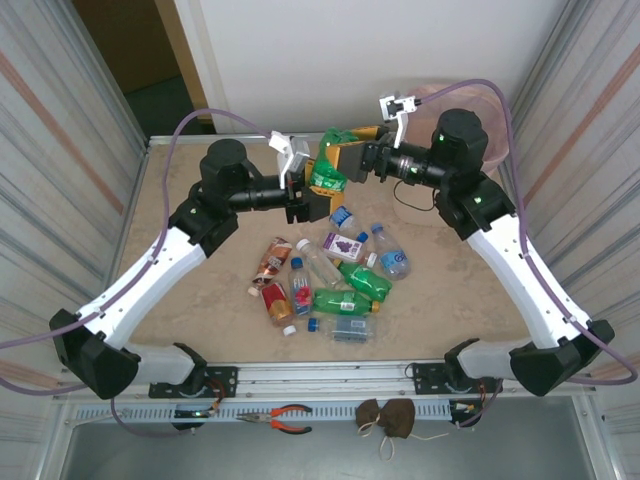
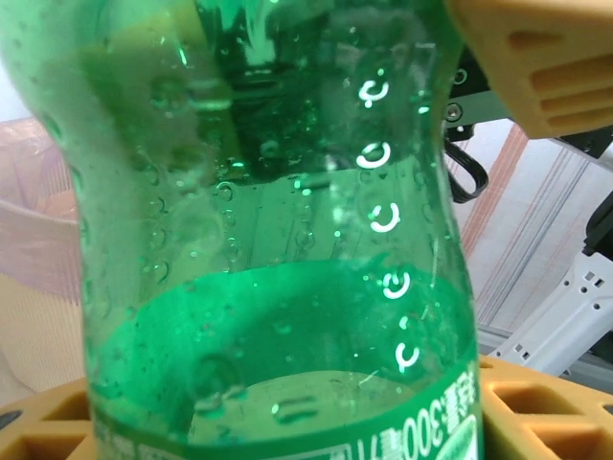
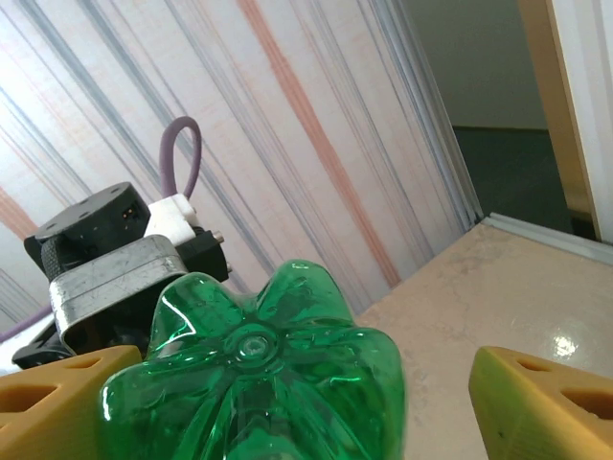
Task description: Put the plastic bottles in the bin
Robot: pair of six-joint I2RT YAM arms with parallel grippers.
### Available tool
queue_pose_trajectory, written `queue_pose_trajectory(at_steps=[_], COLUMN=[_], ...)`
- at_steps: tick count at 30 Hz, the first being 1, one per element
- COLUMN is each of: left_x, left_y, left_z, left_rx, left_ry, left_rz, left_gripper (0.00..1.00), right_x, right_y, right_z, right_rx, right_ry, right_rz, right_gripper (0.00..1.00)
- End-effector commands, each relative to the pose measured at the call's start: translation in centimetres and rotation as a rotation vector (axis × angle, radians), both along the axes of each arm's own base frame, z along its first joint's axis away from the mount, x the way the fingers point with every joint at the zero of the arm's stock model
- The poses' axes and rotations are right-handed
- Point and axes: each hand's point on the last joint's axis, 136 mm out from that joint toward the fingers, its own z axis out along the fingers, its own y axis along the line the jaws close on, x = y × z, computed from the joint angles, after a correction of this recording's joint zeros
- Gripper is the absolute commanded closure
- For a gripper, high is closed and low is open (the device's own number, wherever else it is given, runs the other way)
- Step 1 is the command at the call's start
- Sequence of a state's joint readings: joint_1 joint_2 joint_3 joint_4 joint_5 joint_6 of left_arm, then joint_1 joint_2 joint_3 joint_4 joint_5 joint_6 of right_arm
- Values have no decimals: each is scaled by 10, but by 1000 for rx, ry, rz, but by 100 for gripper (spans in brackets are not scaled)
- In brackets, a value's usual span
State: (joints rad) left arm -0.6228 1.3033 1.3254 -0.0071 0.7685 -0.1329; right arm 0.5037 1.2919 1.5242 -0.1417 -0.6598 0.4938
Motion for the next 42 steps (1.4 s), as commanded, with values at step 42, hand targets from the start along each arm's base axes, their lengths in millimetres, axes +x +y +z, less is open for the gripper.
queue_pose_trajectory(at_steps=[42], left_x=[-17], left_y=[44], left_z=[-12], left_rx=[36], left_ry=[-15], left_rz=[160], left_gripper=[23], right_x=[148], right_y=[-193], right_z=[-1], right_rx=[-299], right_ry=[20], right_rz=[-741], right_gripper=[44])
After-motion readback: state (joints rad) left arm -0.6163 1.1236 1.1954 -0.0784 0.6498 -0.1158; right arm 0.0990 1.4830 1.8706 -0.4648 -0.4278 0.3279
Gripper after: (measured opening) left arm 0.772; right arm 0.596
